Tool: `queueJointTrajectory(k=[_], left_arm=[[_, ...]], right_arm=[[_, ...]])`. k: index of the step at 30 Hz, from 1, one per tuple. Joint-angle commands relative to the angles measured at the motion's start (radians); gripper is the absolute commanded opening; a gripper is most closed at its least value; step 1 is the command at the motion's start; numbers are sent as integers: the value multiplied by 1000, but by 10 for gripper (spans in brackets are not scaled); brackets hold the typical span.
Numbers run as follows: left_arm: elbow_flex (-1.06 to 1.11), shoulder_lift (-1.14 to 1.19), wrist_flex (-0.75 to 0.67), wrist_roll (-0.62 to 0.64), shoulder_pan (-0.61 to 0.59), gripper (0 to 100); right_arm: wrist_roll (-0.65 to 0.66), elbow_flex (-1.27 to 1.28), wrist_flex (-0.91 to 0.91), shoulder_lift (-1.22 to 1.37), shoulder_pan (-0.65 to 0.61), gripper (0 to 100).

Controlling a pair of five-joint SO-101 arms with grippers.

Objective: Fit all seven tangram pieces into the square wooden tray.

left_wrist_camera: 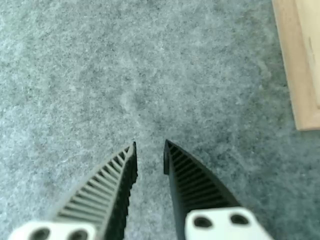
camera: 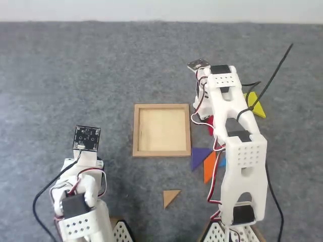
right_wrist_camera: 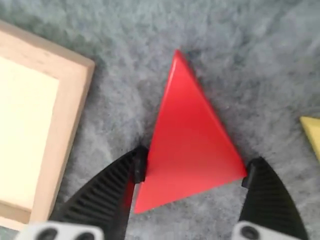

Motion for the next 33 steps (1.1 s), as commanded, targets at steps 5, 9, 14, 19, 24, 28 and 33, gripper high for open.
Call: queueJointTrajectory(k=[5,9,14,19,24,28,33], left_arm=[[-8,-12,6,6,3,87],[-8,-12,6,6,3,87],[-8,-12,6,6,3,87],[-8,-12,6,6,3,87],[-8,-12,6,6,3,87],[-8,-12,6,6,3,87],[-8,-12,6,6,3,87]], right_arm=[[-11,-63,87,-7,-12,266],[-12,-117,145,-36,-12,266],[-14,-118,183,-117,-13,266],[-86,-123,239,-254,-61,266],[-184,-123,274,-361,-174,266],[-241,-118,280,-394,-274,266],[-307,-97,265,-361,-371,266]])
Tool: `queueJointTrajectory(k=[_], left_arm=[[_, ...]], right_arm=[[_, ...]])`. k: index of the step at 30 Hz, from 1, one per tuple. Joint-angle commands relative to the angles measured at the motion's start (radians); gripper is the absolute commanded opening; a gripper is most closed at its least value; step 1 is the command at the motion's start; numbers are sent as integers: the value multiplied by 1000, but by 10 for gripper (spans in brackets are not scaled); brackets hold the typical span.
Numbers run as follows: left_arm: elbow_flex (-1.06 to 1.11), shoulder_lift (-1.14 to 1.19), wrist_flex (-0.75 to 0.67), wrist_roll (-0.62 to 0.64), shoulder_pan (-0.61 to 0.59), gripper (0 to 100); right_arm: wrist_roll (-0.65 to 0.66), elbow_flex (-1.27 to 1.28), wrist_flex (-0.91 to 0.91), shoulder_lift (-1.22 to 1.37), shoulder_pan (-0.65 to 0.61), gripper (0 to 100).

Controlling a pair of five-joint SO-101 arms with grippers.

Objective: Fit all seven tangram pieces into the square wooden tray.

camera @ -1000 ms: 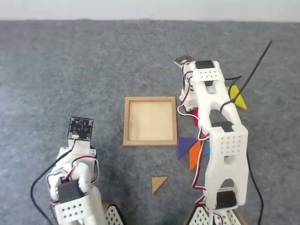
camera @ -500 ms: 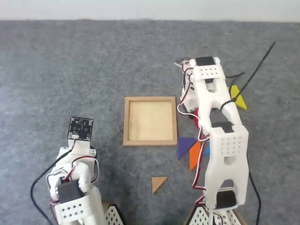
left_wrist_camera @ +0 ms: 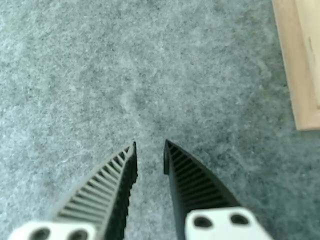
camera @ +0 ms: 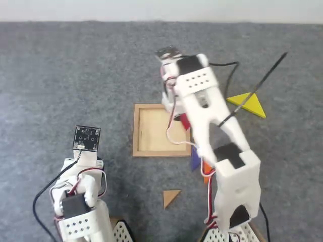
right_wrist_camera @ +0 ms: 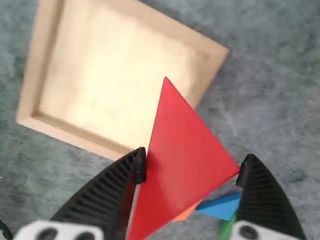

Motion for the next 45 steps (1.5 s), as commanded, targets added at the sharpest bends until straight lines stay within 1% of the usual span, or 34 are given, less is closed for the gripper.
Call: queueJointTrajectory(k=[1,3,7,11,14,16,18,19,20,23,24,27,30,33,38,40,45], left_arm=[[-8,-12,6,6,3,87],[-8,-12,6,6,3,87],[-8,-12,6,6,3,87],[-8,-12,6,6,3,87],[-8,-12,6,6,3,87],[-8,-12,6,6,3,87],[-8,-12,6,6,3,87],[-8,-12,6,6,3,87],[-8,-12,6,6,3,87],[-8,-12,6,6,3,87],[-8,-12,6,6,3,87],[-8,-12,6,6,3,87],[-8,-12,6,6,3,87],[-8,-12,6,6,3,87],[-8,-12,6,6,3,87],[-8,-12,6,6,3,87],[-8,-12,6,6,3,87]], right_arm=[[-40,-26,-8,-39,-74,266],[-43,-5,-41,-7,-105,266],[-114,29,-114,85,-133,266],[-94,28,-96,114,-148,266],[-48,28,-56,44,-113,266],[29,37,-21,-18,-91,266],[183,71,30,-81,-79,241],[267,112,36,-114,-73,217],[324,167,16,-143,-62,188],[382,391,-140,-234,-19,84],[410,466,-188,-268,-4,69],[488,669,-315,-371,39,86],[497,813,-447,-440,62,86],[488,867,-515,-441,59,87],[334,865,-654,-331,22,87],[328,859,-691,-283,2,87],[324,804,-696,-237,-88,87]])
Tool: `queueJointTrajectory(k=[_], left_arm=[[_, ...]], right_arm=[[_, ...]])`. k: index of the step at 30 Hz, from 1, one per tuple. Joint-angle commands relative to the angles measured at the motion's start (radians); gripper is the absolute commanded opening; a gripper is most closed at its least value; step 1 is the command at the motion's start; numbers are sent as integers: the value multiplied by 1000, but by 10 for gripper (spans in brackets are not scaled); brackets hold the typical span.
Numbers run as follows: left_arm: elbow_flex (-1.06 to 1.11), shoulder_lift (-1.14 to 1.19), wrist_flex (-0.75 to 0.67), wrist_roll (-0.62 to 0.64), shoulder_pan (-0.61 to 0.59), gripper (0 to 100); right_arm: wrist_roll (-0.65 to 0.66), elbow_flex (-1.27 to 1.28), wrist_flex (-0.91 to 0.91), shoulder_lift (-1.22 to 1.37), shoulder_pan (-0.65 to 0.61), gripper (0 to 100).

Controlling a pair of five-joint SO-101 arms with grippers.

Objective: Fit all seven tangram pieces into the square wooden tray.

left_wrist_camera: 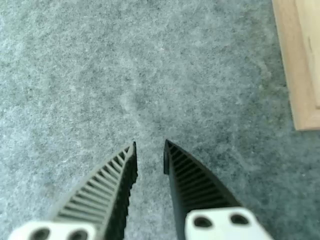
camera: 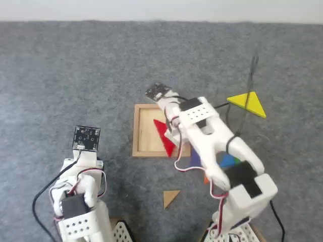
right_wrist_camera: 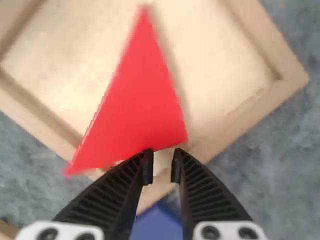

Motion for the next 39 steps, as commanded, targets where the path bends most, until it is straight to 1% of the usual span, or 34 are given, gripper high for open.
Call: queueJointTrajectory(k=[1,4,6,10,14,15,20,24,28,32,39], left_arm=[[-8,-12,6,6,3,87],[-8,-12,6,6,3,87],[-8,-12,6,6,3,87],[-8,-12,6,6,3,87],[-8,-12,6,6,3,87],[-8,-12,6,6,3,87],[-8,-12,6,6,3,87],[-8,-12,6,6,3,87],[-8,-12,6,6,3,87],[-8,-12,6,6,3,87],[-8,-12,6,6,3,87]], right_arm=[[-14,-35,-18,15,-73,87],[-71,-80,-18,21,-107,90],[-110,-103,-16,15,-107,90],[-110,-112,28,-38,-53,90],[-69,-100,85,-160,2,87],[-80,-84,64,-168,13,87],[-161,3,-176,-93,16,87],[-170,-41,-193,-10,13,87],[-212,-98,-202,77,-35,87],[-210,-169,-193,142,-91,87],[-216,-213,-193,165,-176,87]])
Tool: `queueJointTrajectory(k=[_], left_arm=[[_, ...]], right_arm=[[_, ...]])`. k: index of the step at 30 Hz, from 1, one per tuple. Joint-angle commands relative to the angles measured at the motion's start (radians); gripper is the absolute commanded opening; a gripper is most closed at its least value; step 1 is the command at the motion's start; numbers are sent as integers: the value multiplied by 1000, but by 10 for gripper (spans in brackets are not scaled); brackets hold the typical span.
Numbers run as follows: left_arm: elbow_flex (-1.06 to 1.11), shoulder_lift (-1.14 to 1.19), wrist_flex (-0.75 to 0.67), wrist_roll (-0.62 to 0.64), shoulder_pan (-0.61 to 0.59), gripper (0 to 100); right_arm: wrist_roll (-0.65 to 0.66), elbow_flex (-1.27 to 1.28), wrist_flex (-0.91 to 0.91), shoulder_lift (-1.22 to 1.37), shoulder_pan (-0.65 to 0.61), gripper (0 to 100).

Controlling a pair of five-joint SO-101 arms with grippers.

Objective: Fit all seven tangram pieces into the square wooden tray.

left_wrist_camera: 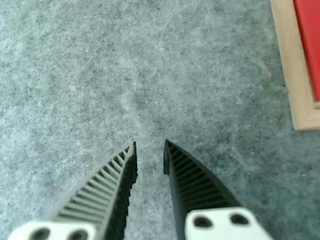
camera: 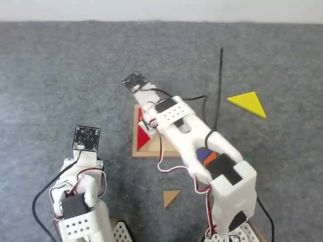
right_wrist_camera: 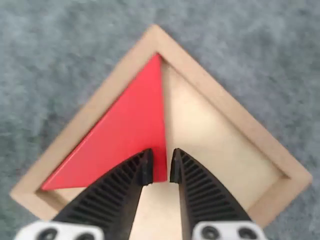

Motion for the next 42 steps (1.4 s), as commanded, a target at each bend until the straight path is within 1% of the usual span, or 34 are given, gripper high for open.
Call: queueJointTrajectory(k=[1,7,8,11,13,16,18,20,23,25,28,32,35,38,42], left_arm=[[-8,-12,6,6,3,87],[-8,-12,6,6,3,87],[-8,-12,6,6,3,87],[-8,-12,6,6,3,87],[-8,-12,6,6,3,87],[-8,-12,6,6,3,87],[-8,-12,6,6,3,87],[-8,-12,6,6,3,87],[-8,-12,6,6,3,87],[-8,-12,6,6,3,87],[-8,-12,6,6,3,87],[-8,-12,8,6,3,87],[-8,-12,8,6,3,87],[-8,-12,8,6,3,87],[-8,-12,8,6,3,87]], right_arm=[[-12,-31,-5,4,-53,87],[-6,-44,50,-18,-77,89],[-2,-54,87,-41,-71,90],[68,-74,205,-150,-47,91],[80,-71,254,-226,-22,91],[84,-40,272,-331,71,91],[84,-34,272,-366,174,91],[80,-43,266,-357,305,91],[55,-78,214,-265,492,91],[-23,-133,176,-163,591,87],[-147,-284,166,10,684,87],[-273,-517,237,216,746,87],[-356,-672,255,340,765,86],[-364,-810,331,421,763,86],[-364,-925,421,489,763,86]])
